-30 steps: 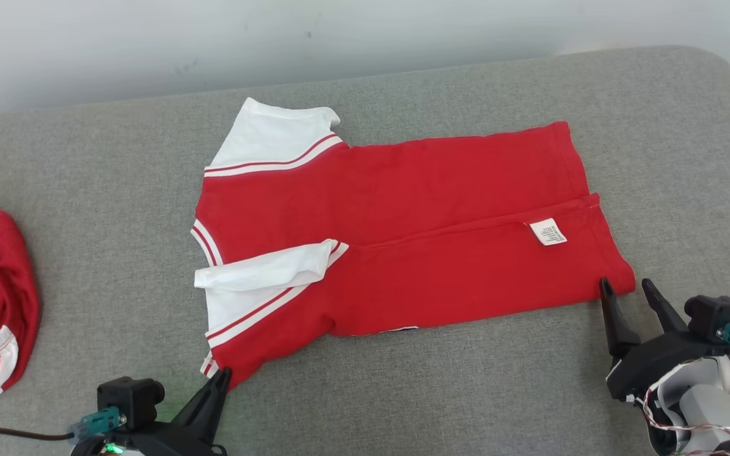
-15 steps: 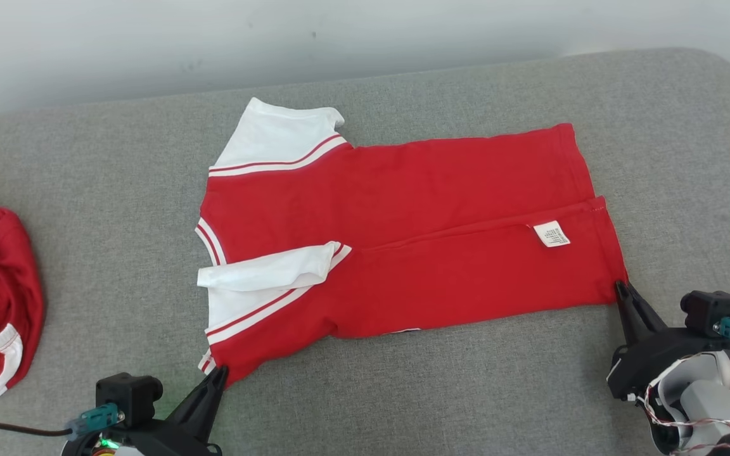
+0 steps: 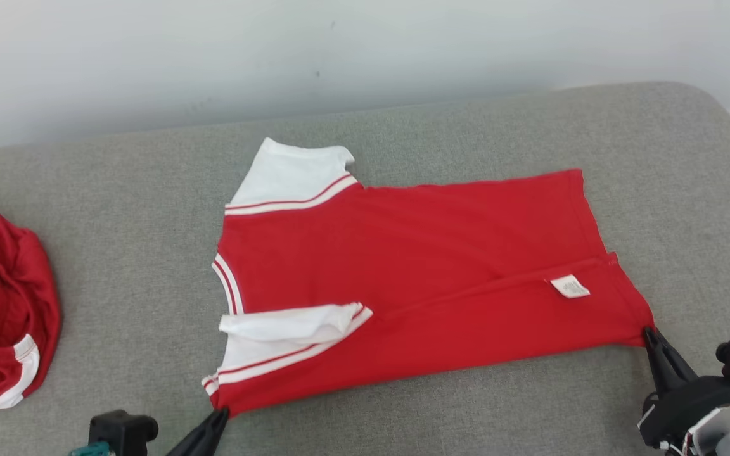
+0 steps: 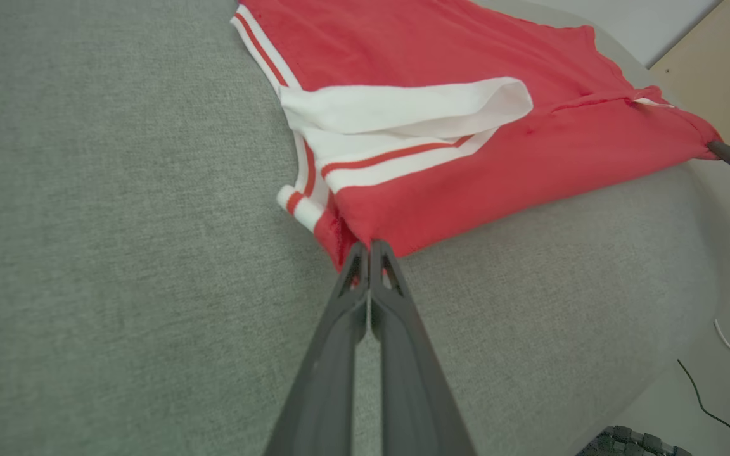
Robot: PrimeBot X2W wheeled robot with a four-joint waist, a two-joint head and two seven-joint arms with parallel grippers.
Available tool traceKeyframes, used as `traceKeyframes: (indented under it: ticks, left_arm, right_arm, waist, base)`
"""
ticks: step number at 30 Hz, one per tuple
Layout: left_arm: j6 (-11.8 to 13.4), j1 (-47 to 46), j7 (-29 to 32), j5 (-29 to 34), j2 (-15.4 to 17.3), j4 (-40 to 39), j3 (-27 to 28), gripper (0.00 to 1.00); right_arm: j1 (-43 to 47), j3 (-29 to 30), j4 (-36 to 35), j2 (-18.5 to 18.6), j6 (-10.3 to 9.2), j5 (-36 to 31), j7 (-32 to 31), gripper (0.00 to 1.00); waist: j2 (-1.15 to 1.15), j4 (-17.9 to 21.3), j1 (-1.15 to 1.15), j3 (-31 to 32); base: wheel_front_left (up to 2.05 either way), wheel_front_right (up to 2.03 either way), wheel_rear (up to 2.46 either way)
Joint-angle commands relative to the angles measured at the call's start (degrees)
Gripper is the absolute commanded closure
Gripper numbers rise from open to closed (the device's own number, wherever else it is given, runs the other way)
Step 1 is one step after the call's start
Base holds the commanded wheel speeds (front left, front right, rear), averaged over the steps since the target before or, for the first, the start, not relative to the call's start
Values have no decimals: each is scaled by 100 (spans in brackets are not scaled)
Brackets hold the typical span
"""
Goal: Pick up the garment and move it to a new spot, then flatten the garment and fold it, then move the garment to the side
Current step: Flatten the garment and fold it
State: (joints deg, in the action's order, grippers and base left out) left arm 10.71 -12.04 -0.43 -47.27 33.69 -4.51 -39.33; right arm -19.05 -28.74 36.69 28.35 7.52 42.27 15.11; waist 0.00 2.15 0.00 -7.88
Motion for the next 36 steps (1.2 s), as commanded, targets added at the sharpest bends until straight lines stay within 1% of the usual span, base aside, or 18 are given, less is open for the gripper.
traceKeyframes:
  ticks: [1, 3, 8, 14, 27, 31, 32, 33, 34, 35, 36]
  left_arm:
    - [35, 159, 14, -58, 55, -61, 7, 100]
    - [57, 275, 46, -100, 120, -168, -6, 100]
    - [94, 562, 49, -197, 164, -344, -81, 100]
    - [134, 845, -75, -220, 93, -381, -163, 100]
    - [254, 1006, -240, -59, 57, -21, -275, 100]
    - [279, 1077, -282, -232, -78, 106, -246, 100]
    - [286, 1097, -278, -240, -109, 150, -244, 92]
    - [283, 1115, -294, -231, -124, 187, -251, 65]
    - [278, 1116, -324, -248, -148, 221, -248, 56]
    - [283, 1119, -344, -257, -177, 251, -231, 17]
    - [290, 1118, -375, -270, -200, 284, -220, 0]
  right_arm:
    - [123, 11, -44, 79, -6, 56, 4, 100]
    - [254, 19, -137, 159, -6, 107, 4, 100]
    - [625, 59, -360, 344, -6, 145, 4, 100]
    - [1073, 153, -631, 435, -6, 132, 4, 100]
    - [1594, 176, -729, 405, -6, -29, 4, 100]
    - [1609, 238, -666, 351, -6, -58, 4, 100]
    - [1613, 246, -650, 333, -6, -64, 4, 100]
    - [1623, 268, -639, 323, -6, -78, 4, 84]
    - [1626, 295, -635, 313, -6, -95, 4, 58]
    - [1627, 328, -640, 294, -6, -100, 4, 24]
    - [1621, 388, -659, 270, -6, -123, 4, 3]
  waist:
    - [0, -15, 0, 68]
    - [0, -31, 0, 96]
    - [0, -97, 0, 114]
    - [0, -133, 0, 120]
    - [0, -119, 0, 294]
    - [0, -86, 0, 352]
    - [0, -80, 0, 386]
    - [0, -73, 0, 396]
    - [0, -69, 0, 410]
    - [0, -66, 0, 429]
    - [0, -59, 0, 449]
  base:
    - [0, 0, 0]
    - [0, 0, 0]
    - [0, 0, 0]
    - [0, 0, 0]
    - [0, 0, 0]
    - [0, 0, 0]
    - [0, 0, 0]
    - [0, 0, 0]
    - [0, 0, 0]
    - [0, 0, 0]
    - [0, 0, 0]
